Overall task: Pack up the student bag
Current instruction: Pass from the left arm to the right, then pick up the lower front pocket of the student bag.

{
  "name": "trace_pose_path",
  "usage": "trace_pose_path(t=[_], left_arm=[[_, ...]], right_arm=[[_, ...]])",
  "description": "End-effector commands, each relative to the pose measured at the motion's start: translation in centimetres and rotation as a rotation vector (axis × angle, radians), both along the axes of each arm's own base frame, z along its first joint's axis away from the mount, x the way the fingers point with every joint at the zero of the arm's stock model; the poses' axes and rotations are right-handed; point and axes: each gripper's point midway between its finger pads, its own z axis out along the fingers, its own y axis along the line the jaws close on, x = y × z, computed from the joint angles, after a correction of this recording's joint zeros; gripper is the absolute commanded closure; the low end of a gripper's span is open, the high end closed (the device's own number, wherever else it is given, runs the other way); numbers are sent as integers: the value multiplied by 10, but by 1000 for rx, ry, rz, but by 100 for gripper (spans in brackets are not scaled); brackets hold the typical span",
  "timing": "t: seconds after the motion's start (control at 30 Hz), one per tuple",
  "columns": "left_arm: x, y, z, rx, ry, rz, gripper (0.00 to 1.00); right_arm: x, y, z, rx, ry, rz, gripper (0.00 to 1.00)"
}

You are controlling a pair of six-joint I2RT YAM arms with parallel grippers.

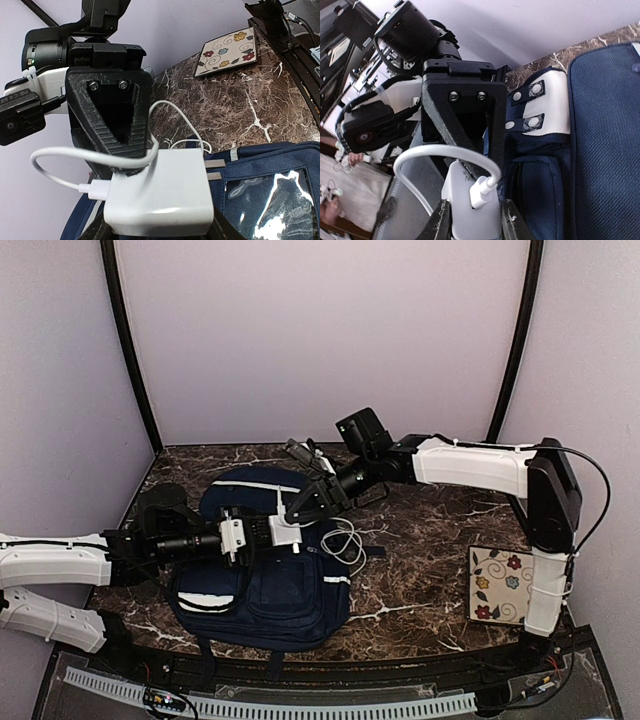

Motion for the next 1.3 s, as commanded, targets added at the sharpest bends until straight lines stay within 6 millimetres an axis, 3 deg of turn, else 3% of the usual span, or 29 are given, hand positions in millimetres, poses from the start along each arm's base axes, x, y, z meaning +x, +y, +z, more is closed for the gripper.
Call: trace_pose_path(t=[0.0, 0.03, 0.13, 0.17, 0.23, 0.27, 0.3, 0.4, 0.5, 0.57, 0.63, 0.73, 0.87, 1.03, 1.17, 1.27], left_arm=[[4, -2, 31, -65, -57, 3, 100], [5, -2, 31, -64, -54, 8, 100], [10, 1, 30, -70, -11, 45, 99], [12, 2, 30, -73, 19, 69, 86], [20, 8, 29, -70, 111, 141, 40], [20, 10, 29, -68, 168, 164, 27], [19, 13, 29, -62, 227, 174, 22], [-2, 15, 20, -8, 420, 104, 25], [-28, 14, -4, 95, 559, 6, 41], [-36, 15, -18, 153, 621, -11, 46], [-34, 19, -28, 196, 635, 7, 47], [-11, 24, -32, 197, 601, 101, 46], [1, 22, -44, 244, 661, 120, 51], [-8, 17, -51, 267, 701, 58, 56], [-26, 19, -40, 249, 666, -36, 58], [-31, 20, -32, 229, 633, -60, 57]], right_arm=[[-8, 4, 10, 43, -1, 44, 86], [-8, 3, 11, 42, 0, 41, 95], [-3, -1, 11, 42, 13, 20, 100], [3, -4, 13, 45, 30, 0, 100], [19, -11, 15, 57, 66, -71, 100], [28, -16, 14, 59, 93, -116, 100], [37, -21, 10, 62, 119, -161, 100], [60, -31, 16, 101, 145, -281, 100], [72, -30, 15, 113, 150, -351, 100], [75, -29, 17, 134, 163, -374, 100], [76, -30, 16, 149, 190, -396, 100], [77, -28, 13, 164, 214, -418, 100], [66, -17, 7, 167, 234, -394, 100], [53, -11, -4, 143, 246, -373, 100], [49, -11, -9, 120, 239, -373, 100], [43, -9, -26, 60, 233, -375, 100]])
